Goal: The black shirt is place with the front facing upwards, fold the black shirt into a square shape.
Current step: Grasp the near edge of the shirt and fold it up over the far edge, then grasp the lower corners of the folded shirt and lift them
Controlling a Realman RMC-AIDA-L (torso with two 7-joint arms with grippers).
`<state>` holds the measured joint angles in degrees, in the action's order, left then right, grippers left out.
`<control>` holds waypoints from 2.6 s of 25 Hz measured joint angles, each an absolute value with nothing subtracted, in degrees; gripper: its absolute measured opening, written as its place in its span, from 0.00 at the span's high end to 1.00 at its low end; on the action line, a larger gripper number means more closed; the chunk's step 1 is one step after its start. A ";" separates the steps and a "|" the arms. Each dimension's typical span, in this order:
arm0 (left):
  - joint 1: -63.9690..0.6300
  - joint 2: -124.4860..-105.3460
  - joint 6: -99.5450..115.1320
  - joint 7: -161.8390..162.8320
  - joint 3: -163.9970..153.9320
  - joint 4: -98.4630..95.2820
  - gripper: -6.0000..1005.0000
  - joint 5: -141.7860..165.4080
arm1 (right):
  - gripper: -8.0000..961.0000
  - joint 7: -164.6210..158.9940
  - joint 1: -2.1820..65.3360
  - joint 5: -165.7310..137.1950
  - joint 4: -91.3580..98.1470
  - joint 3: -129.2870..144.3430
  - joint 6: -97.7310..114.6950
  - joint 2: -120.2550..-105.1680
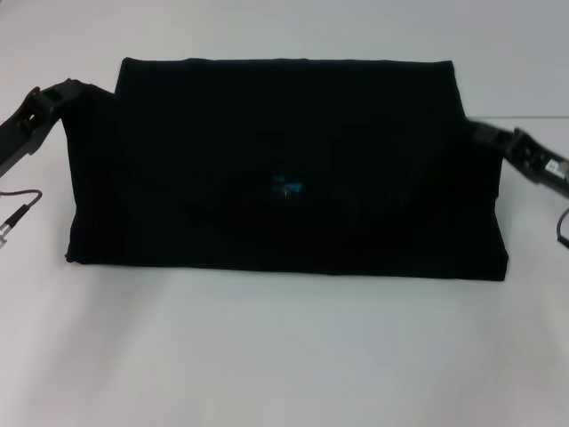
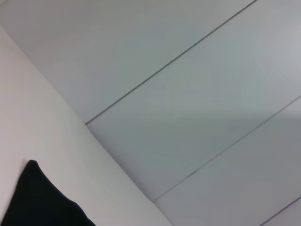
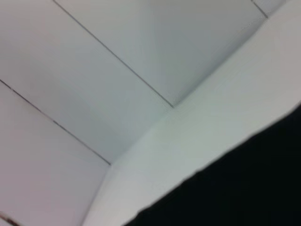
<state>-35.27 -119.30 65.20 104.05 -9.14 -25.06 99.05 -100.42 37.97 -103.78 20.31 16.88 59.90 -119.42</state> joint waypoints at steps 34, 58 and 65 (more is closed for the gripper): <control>-38.38 -123.55 46.71 83.49 -8.73 -17.68 0.65 93.25 | 0.79 -91.90 39.04 -100.60 15.78 20.15 46.01 -119.61; -34.85 -115.27 72.39 120.66 -14.20 -38.67 0.14 136.20 | 0.08 -89.24 28.56 -111.84 21.47 31.64 84.63 -115.01; -34.65 -115.67 66.95 120.61 -16.32 -38.85 0.14 138.37 | 0.08 -87.01 29.22 -112.16 21.95 35.22 84.73 -115.80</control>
